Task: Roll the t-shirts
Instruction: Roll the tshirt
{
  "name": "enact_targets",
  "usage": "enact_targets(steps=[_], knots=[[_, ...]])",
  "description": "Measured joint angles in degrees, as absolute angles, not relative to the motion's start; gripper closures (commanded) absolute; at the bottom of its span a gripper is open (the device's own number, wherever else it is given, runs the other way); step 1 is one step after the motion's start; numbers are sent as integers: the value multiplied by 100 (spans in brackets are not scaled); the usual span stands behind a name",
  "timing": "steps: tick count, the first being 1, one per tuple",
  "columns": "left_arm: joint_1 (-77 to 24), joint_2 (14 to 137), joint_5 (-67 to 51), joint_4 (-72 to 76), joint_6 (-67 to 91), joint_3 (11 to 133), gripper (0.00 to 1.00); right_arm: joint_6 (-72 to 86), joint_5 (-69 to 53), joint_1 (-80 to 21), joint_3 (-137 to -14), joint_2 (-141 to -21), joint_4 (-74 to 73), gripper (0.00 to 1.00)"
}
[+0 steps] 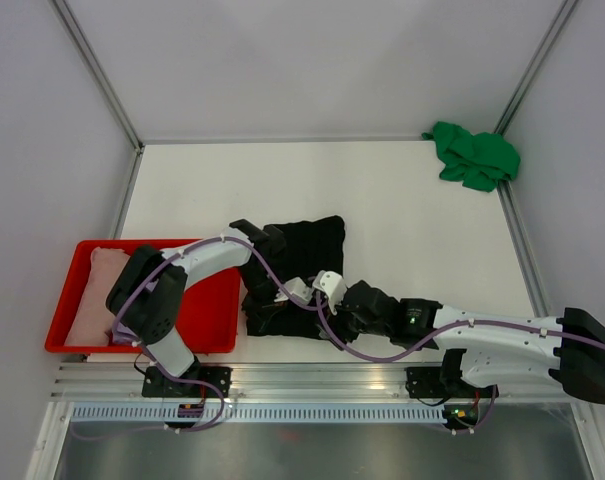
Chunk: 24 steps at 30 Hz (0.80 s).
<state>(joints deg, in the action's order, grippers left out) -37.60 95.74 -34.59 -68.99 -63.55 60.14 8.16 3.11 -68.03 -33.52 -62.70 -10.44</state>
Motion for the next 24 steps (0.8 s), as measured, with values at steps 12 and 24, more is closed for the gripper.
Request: enact_targets(steps=[12, 24], knots=[[-3664, 9598, -3511, -6890, -6532, 6014, 96, 1634, 403, -6838, -2574, -4327, -827, 28], [-3647, 9605, -3450, -6893, -6569, 5992, 95, 1363, 692, -6851, -2749, -5994, -303, 28]])
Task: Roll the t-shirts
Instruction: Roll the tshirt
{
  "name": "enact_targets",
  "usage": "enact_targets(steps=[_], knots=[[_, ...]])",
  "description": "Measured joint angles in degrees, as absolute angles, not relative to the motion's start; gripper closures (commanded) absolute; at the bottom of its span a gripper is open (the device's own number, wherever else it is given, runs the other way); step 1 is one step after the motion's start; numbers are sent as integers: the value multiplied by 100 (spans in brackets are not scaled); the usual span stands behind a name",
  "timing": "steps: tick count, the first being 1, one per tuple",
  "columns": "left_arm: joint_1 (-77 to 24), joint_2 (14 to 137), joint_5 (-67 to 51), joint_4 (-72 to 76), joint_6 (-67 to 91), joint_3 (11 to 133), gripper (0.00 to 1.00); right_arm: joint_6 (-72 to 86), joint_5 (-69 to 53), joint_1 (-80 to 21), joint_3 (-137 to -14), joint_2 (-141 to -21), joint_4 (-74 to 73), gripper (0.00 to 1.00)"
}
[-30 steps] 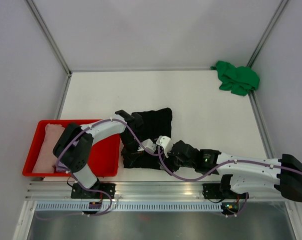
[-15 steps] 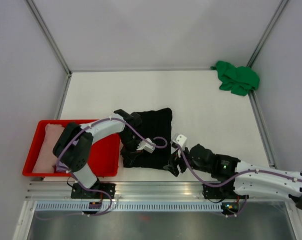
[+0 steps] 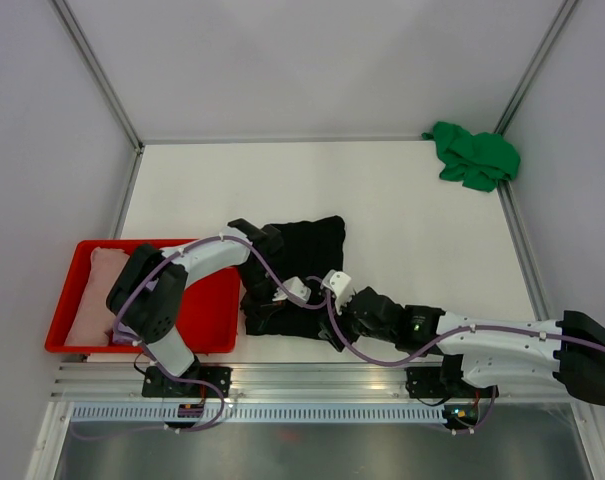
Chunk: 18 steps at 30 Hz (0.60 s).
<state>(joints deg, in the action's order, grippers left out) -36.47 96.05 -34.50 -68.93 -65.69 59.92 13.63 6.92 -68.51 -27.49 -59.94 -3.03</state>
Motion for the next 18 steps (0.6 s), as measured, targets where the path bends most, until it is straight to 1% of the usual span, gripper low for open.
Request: enact_targets(steps=[12, 16, 18], knots=[[-3636, 9605, -3323, -6897, -6576, 5916, 94, 2250, 342, -6853, -2285, -6143, 377, 31], [-3623, 9605, -3306, -6912, -6613, 5911, 94, 2493, 320, -6853, -2220, -6309, 440, 37], [-3610, 9605, -3304, -6914, -6615, 5905, 94, 2602, 336, -6851, -2209, -6351, 445, 37]])
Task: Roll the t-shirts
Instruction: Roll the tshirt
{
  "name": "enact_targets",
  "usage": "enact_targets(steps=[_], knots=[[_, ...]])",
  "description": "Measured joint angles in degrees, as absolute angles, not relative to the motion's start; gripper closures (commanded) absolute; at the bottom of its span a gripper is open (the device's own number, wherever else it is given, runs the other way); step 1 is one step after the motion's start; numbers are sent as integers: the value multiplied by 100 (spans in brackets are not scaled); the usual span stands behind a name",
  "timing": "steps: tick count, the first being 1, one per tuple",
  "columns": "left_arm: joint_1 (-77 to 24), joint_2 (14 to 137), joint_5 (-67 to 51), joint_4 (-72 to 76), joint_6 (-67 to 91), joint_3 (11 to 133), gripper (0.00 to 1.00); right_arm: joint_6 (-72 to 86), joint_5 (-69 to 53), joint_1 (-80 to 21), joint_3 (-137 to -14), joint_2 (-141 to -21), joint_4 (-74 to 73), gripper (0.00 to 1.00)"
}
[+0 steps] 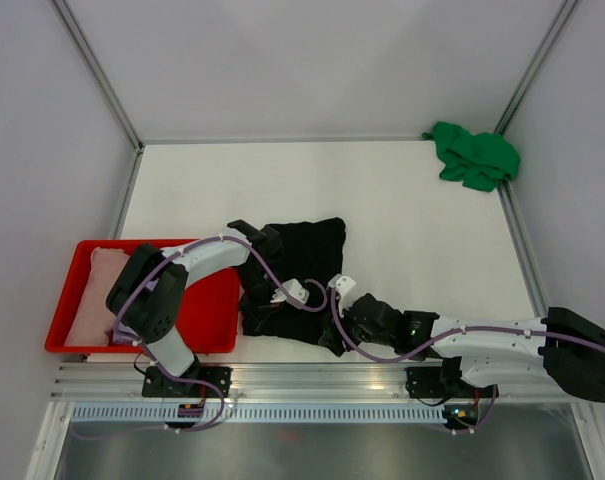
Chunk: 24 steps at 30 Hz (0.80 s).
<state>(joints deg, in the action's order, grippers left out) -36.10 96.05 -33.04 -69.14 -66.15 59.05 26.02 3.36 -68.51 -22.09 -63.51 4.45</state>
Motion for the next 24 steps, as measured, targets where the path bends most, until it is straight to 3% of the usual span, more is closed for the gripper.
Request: enact_targets(steps=[3, 4, 8, 9, 12, 13, 16, 19, 24], knots=[[-3605, 9605, -3310, -6914, -6643, 5885, 93, 2816, 379, -6851, -2176, -6377, 475, 49], [-3605, 9603, -3323, -6917, -6665, 5885, 93, 2886, 390, -6851, -2143, -6405, 467, 61], [-3605, 9601, -3415, -6897, -6696, 5885, 89, 3133, 395, -6853, -2043, -6488, 320, 80], [-3605, 9601, -3433, -6895, -6696, 5885, 86, 3177, 392, -6853, -2043, -6482, 314, 83], [-3607, 9601, -3463, -6886, -6694, 5887, 59, 3269, 381, -6853, -2043, -6412, 220, 93], [-3605, 9601, -3459, -6888, -6694, 5894, 56, 3284, 362, -6851, -2043, -6366, 158, 96], [-3597, 9583, -3454, -6910, -6667, 5944, 44, 3326, 222, -6807, -2049, -6204, -132, 100], [-3597, 9448, -3444, -6910, -6630, 6007, 38, 3391, -198, -6600, -2064, -6047, -362, 100], [-3597, 8853, -3433, -6914, -6451, 6069, 35, 3660, -1125, -6010, -2069, -5940, -493, 100]])
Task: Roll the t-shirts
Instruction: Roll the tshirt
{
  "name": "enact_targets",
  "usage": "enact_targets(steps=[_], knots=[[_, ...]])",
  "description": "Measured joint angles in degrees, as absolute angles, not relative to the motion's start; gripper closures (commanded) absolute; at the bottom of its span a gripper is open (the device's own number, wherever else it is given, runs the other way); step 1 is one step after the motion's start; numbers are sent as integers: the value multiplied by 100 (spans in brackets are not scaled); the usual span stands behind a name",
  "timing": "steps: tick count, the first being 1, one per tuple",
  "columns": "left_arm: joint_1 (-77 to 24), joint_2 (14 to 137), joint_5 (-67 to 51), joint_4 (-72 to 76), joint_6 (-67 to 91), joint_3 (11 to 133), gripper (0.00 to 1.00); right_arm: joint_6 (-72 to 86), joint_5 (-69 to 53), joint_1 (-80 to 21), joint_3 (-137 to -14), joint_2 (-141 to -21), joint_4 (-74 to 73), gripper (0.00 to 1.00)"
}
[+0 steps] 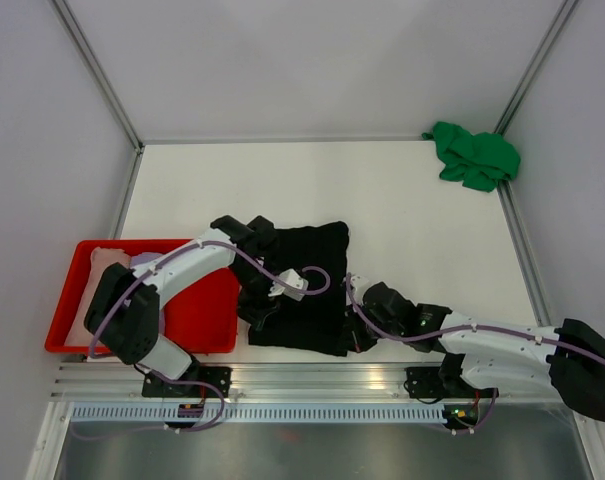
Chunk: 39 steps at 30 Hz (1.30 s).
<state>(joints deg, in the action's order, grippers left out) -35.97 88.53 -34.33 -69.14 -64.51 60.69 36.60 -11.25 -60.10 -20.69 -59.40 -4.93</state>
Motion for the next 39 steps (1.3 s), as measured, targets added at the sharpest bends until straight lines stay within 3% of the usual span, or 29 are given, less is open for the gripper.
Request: enact_targets(steps=[3, 4, 14, 15, 16, 18, 19, 33, 34, 37, 39], knots=[[-3597, 8567, -3435, -6895, -6213, 6082, 33, 3955, -1815, -5592, -2067, -5953, -412, 100], [-3597, 8497, -3435, -6875, -6128, 6077, 20, 4069, -2034, -5454, -2067, -5975, -377, 100], [-4178, 7942, -2884, -5728, -5072, 4971, 23, 4598, -3234, -4464, -2062, -6191, -244, 100], [-4198, 7948, -2779, -5586, -4982, 4897, 25, 4622, -3297, -4368, -2060, -6235, -202, 100], [-4198, 7950, -2665, -5452, -4912, 4860, 51, 4635, -3361, -4285, -2060, -6287, -163, 100], [-4187, 7977, -2530, -5236, -4777, 4853, 85, 4646, -3476, -4163, -2060, -6403, -108, 99], [-4187, 7992, -2508, -5166, -4727, 4858, 96, 4606, -3514, -4125, -2060, -6460, -119, 100], [-4060, 8285, -3232, -5994, -5297, 5177, 98, 4449, -4101, -4073, -1938, -6169, -578, 100], [-3940, 8409, -3260, -6038, -5323, 5262, 98, 4438, -4132, -4045, -1988, -6348, -561, 98], [-3647, 8816, -3277, -6069, -5334, 5505, 98, 4222, -4112, -3872, -2318, -7081, -694, 78], [-3538, 9039, -3258, -6055, -5332, 5583, 98, 3970, -4025, -3712, -2630, -7585, -856, 70]])
